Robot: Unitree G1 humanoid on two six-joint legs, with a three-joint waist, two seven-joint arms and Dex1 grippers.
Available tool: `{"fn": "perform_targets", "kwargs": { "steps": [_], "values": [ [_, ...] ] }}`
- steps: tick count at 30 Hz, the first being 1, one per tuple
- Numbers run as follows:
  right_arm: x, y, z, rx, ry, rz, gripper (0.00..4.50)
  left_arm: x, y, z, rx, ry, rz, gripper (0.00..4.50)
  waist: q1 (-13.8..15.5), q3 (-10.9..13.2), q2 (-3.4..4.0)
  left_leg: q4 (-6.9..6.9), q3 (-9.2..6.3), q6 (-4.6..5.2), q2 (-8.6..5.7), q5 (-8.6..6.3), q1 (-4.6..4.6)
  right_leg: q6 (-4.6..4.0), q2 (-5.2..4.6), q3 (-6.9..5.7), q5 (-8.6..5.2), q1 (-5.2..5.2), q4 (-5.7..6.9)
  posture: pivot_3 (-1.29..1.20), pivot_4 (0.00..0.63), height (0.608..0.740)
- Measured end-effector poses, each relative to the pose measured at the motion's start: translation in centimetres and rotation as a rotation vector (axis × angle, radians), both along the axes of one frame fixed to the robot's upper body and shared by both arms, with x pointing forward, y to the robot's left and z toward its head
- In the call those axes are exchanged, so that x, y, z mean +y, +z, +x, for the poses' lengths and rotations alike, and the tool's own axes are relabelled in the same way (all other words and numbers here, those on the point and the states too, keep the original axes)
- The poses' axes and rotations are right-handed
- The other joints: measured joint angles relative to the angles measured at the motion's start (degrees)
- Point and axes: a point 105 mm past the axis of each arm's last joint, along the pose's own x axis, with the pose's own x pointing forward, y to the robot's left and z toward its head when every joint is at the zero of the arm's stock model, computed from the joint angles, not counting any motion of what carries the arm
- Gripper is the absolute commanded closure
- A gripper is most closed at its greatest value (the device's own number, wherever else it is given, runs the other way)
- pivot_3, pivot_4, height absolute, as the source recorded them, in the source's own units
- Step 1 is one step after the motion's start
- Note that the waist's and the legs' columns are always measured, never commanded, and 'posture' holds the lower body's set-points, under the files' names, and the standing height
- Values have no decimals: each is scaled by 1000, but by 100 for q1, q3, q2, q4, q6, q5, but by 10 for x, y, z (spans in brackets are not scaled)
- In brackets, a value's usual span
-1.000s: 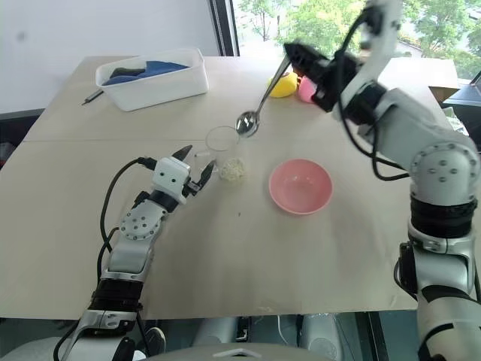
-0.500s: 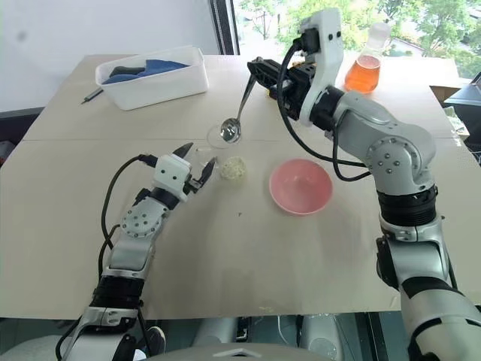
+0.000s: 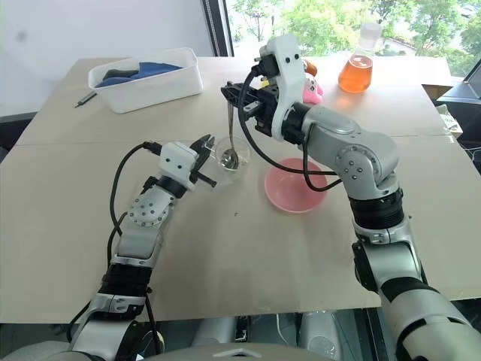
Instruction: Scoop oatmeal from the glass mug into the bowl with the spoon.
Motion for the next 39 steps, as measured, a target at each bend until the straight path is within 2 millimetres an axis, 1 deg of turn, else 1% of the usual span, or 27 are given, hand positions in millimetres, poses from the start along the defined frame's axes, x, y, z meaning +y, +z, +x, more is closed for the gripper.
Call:
{"fn": "perform_targets", "kwargs": {
  "steps": [8, 11, 13, 15, 18, 20, 22, 24, 28, 32, 33, 35, 36, 39],
  "values": [
    [1, -3, 2, 1, -16, -16, 4500, -1, -1, 4, 15, 0, -39, 4431, 5, 0, 0, 6, -2, -1, 0, 1, 0, 0, -1, 1, 0, 1, 4, 0, 150, 740],
    [-3, -5, 5, -15, -48, -24, 4500, -1, -3, 9, 65, -18, -91, 4431, 7, 0, 0, 6, -3, -1, -1, 1, -1, 0, -1, 0, 0, 1, 3, 0, 150, 740],
    [-7, -2, 7, -41, -76, -11, 4500, -2, -6, 12, 118, -46, -138, 4431, 8, 0, 0, 6, -5, -1, -1, 1, -3, 0, -1, -1, 0, 1, 2, 0, 150, 740],
    [-8, 2, 6, -77, -85, -5, 4500, -8, -9, 12, 171, -98, -166, 4431, 3, 0, 0, 6, -5, -1, -1, 1, -5, 0, 0, -2, 0, 1, 1, 0, 150, 740],
    [-10, 2, 5, -99, -94, 0, 4500, -14, -12, 11, 213, -153, -185, 4431, -1, 0, 0, 4, -5, -1, -2, 1, -6, 0, 0, -3, 0, 1, 0, 0, 150, 740],
    [-12, -5, 6, -110, -103, -12, 4500, -18, -14, 10, 245, -193, -196, 4431, -10, 0, 0, 2, -5, -1, -2, 1, -7, 0, 0, -3, 0, 1, 0, 0, 150, 740],
    [-8, -22, 3, -151, -93, -92, 4500, -21, -15, 10, 267, -218, -194, 4431, -18, 0, 0, 2, -5, -1, -2, 1, -6, 0, 1, -2, 0, 0, -1, 0, 150, 740],
    [-5, -34, 1, -161, -80, -123, 4500, -23, -14, 11, 279, -234, -185, 4431, -19, 0, 0, 2, -5, -1, -2, 1, -7, 0, 1, -2, 0, 0, -2, 0, 150, 740],
    [-5, -37, -3, -183, -76, -127, 4500, -24, -14, 12, 296, -245, -178, 4431, -17, 0, 0, 2, -6, -1, -2, 1, -6, 0, 1, -3, 0, 0, -2, 0, 150, 740],
    [-3, -47, -4, -74, -71, -88, 4500, -25, -13, 12, 297, -251, -167, 4431, -16, 0, 0, 2, -5, -1, -2, 1, -6, 0, 1, -3, 0, 0, -1, 0, 150, 740],
    [-6, -50, -2, -13, -88, -59, 4500, -26, -13, 11, 288, -254, -148, 4431, -15, 0, 0, 3, -6, -1, -2, 1, -6, 0, 1, -3, 0, 0, -1, 0, 150, 740],
    [-10, -49, 1, 40, -115, -22, 4500, -26, -12, 11, 277, -253, -133, 4431, -14, 0, 0, 3, -6, -1, -2, 1, -6, 0, 1, -3, 0, 0, -1, 0, 150, 740],
    [-14, -49, 4, 99, -142, 25, 4500, -26, -11, 11, 267, -250, -118, 4431, -15, 0, 0, 3, -6, -1, -2, 1, -6, 0, 1, -2, 0, 0, -1, 0, 150, 740],
    [-26, -45, 12, 202, -199, 99, 4500, -25, -9, 11, 244, -243, -100, 4431, -20, 0, 0, 3, -5, -2, -1, 1, -6, 0, 2, -1, 0, 0, -1, 0, 150, 740]
  ]
}}
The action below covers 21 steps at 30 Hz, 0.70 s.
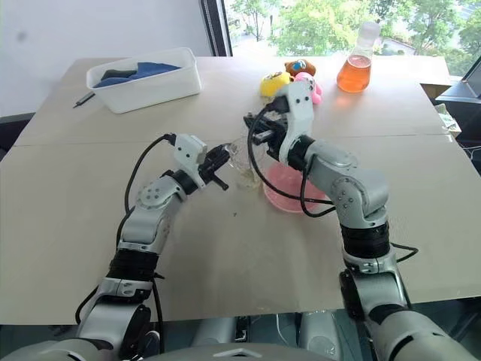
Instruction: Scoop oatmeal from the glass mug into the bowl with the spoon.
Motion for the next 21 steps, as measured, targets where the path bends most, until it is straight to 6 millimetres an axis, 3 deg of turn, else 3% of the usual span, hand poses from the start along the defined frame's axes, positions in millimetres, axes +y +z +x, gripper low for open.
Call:
{"fn": "perform_targets", "kwargs": {
  "steps": [3, 7, 8, 21],
  "values": [
    [-10, 21, 6, 12, -43, 50, 4500, 0, 5, 1, -39, 7, 31, 4431, -6, 0, 0, 0, 0, 0, 0, 0, 2, 0, 1, 1, 0, 0, 1, 0, 150, 740],
    [-16, 26, 8, 33, -61, 72, 4500, 0, 5, 3, -46, 11, 39, 4431, -6, 0, 0, -1, 0, 0, 0, 0, 1, 0, 1, 1, 0, 0, 1, 0, 150, 740],
    [-25, 33, 11, 53, -99, 110, 4500, 2, 9, 5, -66, 14, 72, 4431, -8, 0, 0, -1, 1, 0, 0, 0, 1, 0, 0, 1, 0, 0, 1, 0, 150, 740],
    [-53, 41, 16, 110, -216, 231, 4500, 3, 14, 14, -92, 16, 97, 4431, -13, 0, 0, -3, 2, 0, 0, 0, 1, 0, 0, 2, 0, 0, 4, 0, 150, 740]
  ]
}}
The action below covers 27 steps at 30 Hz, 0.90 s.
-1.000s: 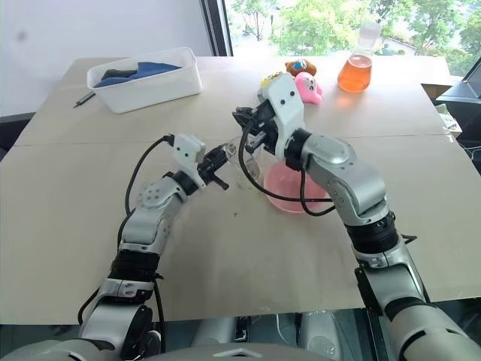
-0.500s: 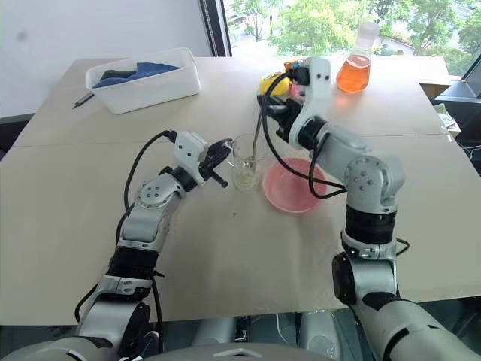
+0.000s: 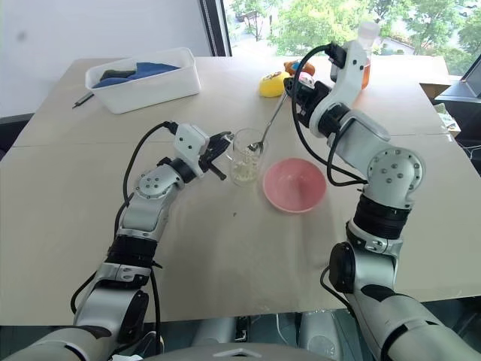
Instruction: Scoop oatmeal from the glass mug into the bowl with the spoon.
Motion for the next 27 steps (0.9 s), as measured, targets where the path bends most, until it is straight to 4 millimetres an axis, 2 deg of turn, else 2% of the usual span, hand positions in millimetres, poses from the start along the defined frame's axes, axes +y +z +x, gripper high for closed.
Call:
{"fn": "perform_targets", "kwargs": {
  "steps": [9, 27],
  "values": [
    [-4, 3, 1, 30, -39, 87, 4500, -4, 1, 4, 6, -5, -16, 4431, 5, 0, 0, 0, -1, 0, 0, 0, 0, 0, 0, 0, 0, 0, 2, 0, 150, 740],
    [-21, 10, 1, 39, -103, 236, 4500, -15, -10, 7, 73, -27, -235, 4431, -16, 0, 1, -11, -1, 0, -1, 0, -8, 0, 0, -2, 0, -2, 1, 0, 150, 740]
  ]
}}
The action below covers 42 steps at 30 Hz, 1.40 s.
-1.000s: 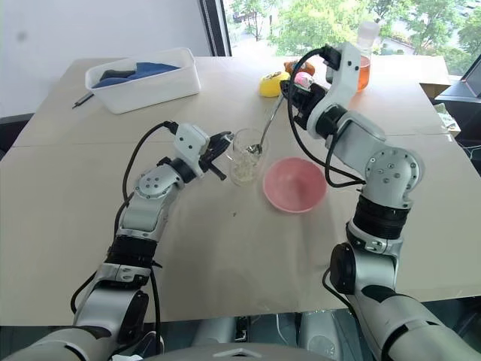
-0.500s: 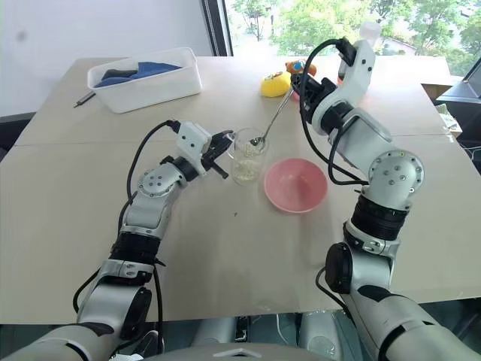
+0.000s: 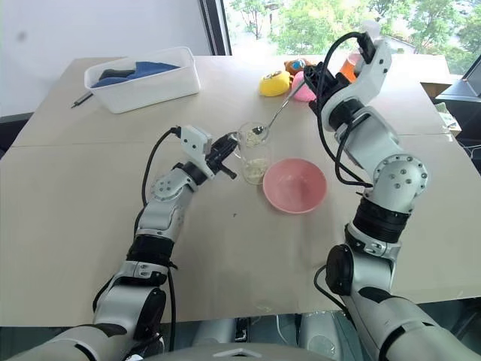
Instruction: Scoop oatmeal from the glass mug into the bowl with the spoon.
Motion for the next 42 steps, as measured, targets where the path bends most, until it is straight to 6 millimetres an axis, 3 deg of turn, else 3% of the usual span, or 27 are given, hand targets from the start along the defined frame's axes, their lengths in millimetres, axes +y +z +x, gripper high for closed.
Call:
{"fn": "perform_targets", "kwargs": {
  "steps": [29, 35, 42],
  "values": [
    [-4, -3, -7, 39, 35, 168, 4500, 4, -2, 5, 17, 19, -13, 4431, 2, 0, 0, 0, -1, 0, 0, 0, 0, 0, 0, 0, 0, 0, 0, 0, 150, 740],
    [-16, 3, -11, 24, 28, 211, 4500, 4, -2, 8, 19, 17, -13, 4431, 8, 0, 0, 1, -1, 0, 0, 0, 0, 0, 0, 0, 0, 0, 0, 0, 150, 740],
    [-48, 9, -25, 3, -19, 245, 4500, 4, -4, 10, 25, 8, -5, 4431, 32, 0, 0, 0, -1, 0, 0, 0, -1, 0, 0, -1, 0, 0, -2, 0, 150, 740]
  ]
}}
